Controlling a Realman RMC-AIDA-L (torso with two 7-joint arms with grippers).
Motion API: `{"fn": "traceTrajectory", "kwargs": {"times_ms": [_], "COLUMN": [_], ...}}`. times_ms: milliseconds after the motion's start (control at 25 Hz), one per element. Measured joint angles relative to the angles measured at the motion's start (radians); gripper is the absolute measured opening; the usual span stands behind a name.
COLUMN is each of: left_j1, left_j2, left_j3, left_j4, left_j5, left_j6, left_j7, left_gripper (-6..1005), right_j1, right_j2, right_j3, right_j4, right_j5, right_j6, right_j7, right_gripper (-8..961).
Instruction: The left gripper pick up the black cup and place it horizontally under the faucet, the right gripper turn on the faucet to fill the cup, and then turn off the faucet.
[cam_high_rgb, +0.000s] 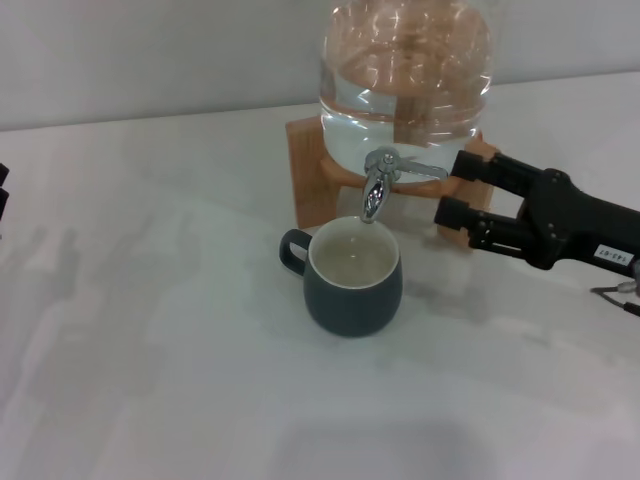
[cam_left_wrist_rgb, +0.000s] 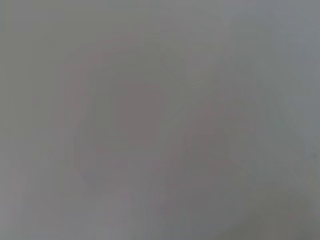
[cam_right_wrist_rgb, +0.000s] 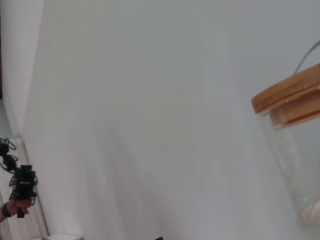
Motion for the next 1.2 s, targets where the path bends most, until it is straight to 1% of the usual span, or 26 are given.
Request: {"fn": "traceTrajectory", "kwargs": {"times_ms": [80,200,280,320,400,480,600,720,920,1120,1200], "left_j1": [-0.002,-0.001,0.002,0.003,0.004,0.003,-0.001,-0.004,-0.005,-0.005,-0.005], "left_j2": [0.000,0.000,0.000,0.000,0.000,0.000,0.001,0.006,0.012,0.012,0.012], "left_j3": [0.001,0.002,0.002,0.003,0.005,0.004,0.000,-0.001,-0.001,-0.003,-0.003], "left_j4": [0.000,0.000,0.000,0.000,0.000,0.000,-0.001,-0.007,-0.013,-0.013,-0.013], "left_j5": [0.000,0.000,0.000,0.000,0.001,0.017,0.070,0.144,0.256,0.278,0.285], "left_j6": [0.000,-0.001,-0.002,-0.002,-0.002,-0.002,-0.002,0.000,0.009,0.011,0.011], "left_j7": [0.000,0.000,0.000,0.000,0.001,0.003,0.005,0.004,0.000,0.002,0.002], "left_gripper": [442,450,456,459,465,470,479,487,502,516,559], "right_j1": [-0.007,-0.022,-0.032,-0.038,-0.043,-0.046,-0.046,-0.046,-0.046,-0.046,-0.048], "right_j2": [-0.001,-0.005,-0.008,-0.008,-0.008,-0.008,-0.007,-0.009,-0.010,-0.010,-0.010], "right_j3": [0.028,0.103,0.171,0.225,0.300,0.365,0.435,0.458,0.459,0.460,0.461], "right_j4": [0.000,0.001,0.001,0.001,0.002,0.003,0.003,0.003,0.016,0.025,0.025], "right_j5": [-0.008,-0.037,-0.063,-0.082,-0.110,-0.129,-0.146,-0.153,-0.165,-0.169,-0.169], "right_j6": [-0.004,-0.012,-0.020,-0.025,-0.028,-0.033,-0.041,-0.069,-0.106,-0.124,-0.129], "right_j7": [0.000,-0.002,-0.006,-0.011,-0.023,-0.035,-0.059,-0.084,-0.118,-0.126,-0.128], "right_gripper": [843,843,843,843,843,843,843,843,843,843,843]}}
